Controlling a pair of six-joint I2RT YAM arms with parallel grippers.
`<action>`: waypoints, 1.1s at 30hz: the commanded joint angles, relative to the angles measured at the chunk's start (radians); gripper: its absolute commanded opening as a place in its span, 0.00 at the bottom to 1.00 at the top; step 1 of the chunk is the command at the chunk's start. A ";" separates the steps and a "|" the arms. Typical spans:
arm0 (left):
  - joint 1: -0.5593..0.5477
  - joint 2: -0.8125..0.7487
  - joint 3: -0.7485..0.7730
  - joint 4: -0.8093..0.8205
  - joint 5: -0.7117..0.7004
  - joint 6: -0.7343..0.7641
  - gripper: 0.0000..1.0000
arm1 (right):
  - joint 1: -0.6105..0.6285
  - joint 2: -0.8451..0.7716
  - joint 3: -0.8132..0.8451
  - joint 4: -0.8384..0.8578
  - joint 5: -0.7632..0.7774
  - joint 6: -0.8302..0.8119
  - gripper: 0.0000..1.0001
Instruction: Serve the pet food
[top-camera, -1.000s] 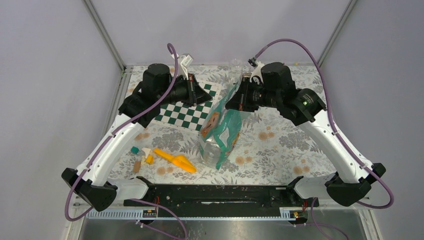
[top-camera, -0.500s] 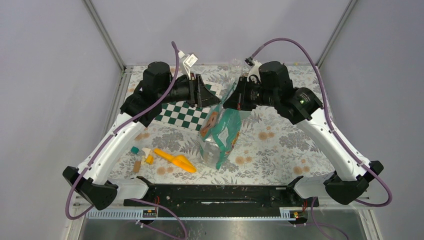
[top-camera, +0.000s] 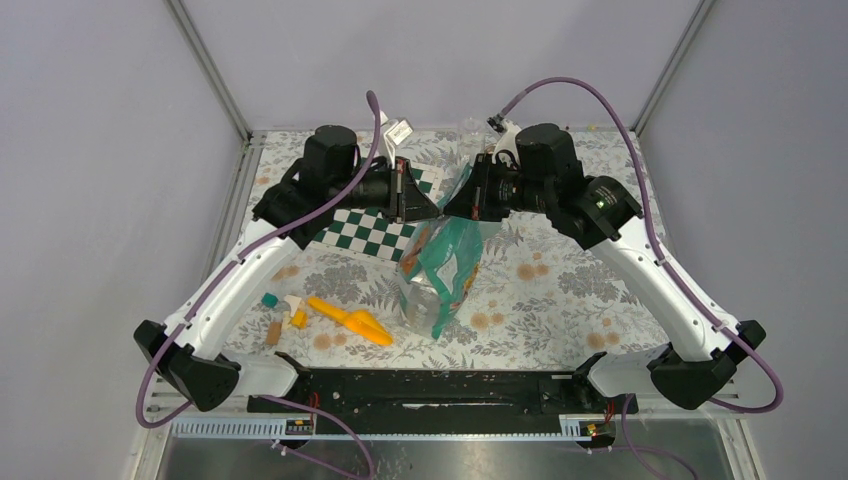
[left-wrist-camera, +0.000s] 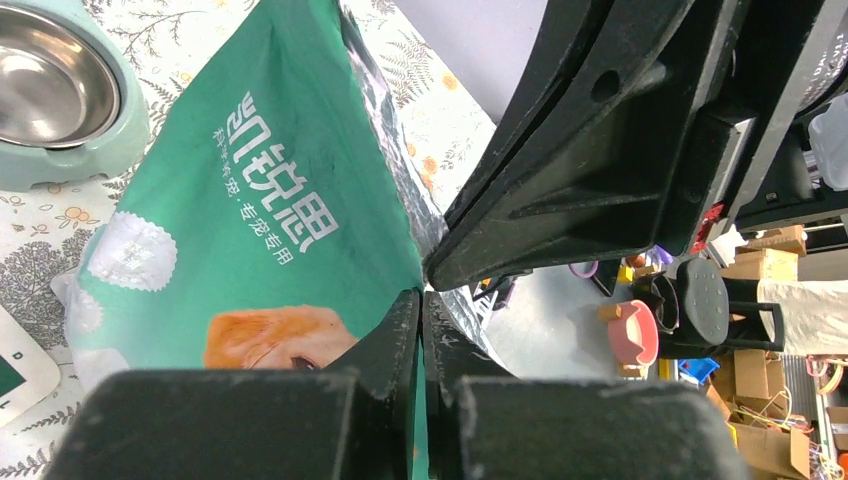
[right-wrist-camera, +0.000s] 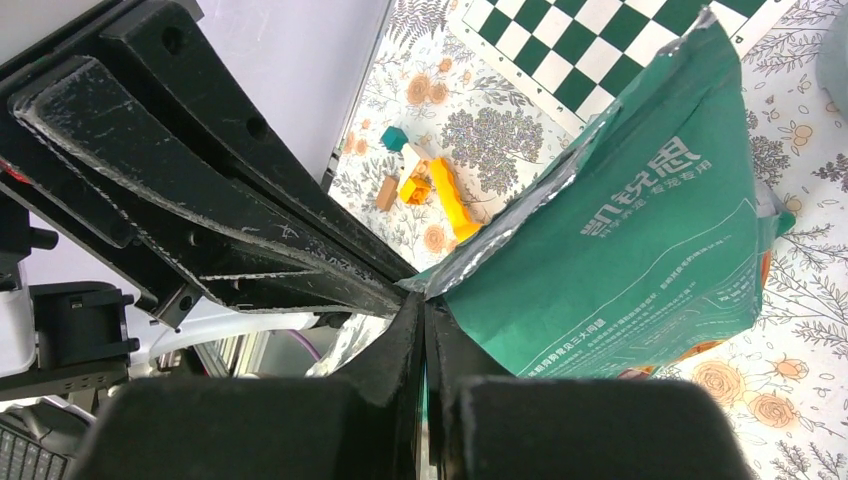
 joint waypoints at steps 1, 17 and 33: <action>0.001 0.001 0.044 -0.018 -0.021 0.043 0.00 | 0.007 -0.029 0.011 0.027 -0.036 -0.005 0.00; 0.000 0.021 0.065 -0.013 0.041 0.013 0.00 | 0.007 -0.015 -0.018 -0.023 0.068 0.067 0.22; 0.001 -0.034 0.014 0.097 0.031 -0.025 0.00 | 0.007 -0.003 -0.052 0.032 0.065 0.110 0.00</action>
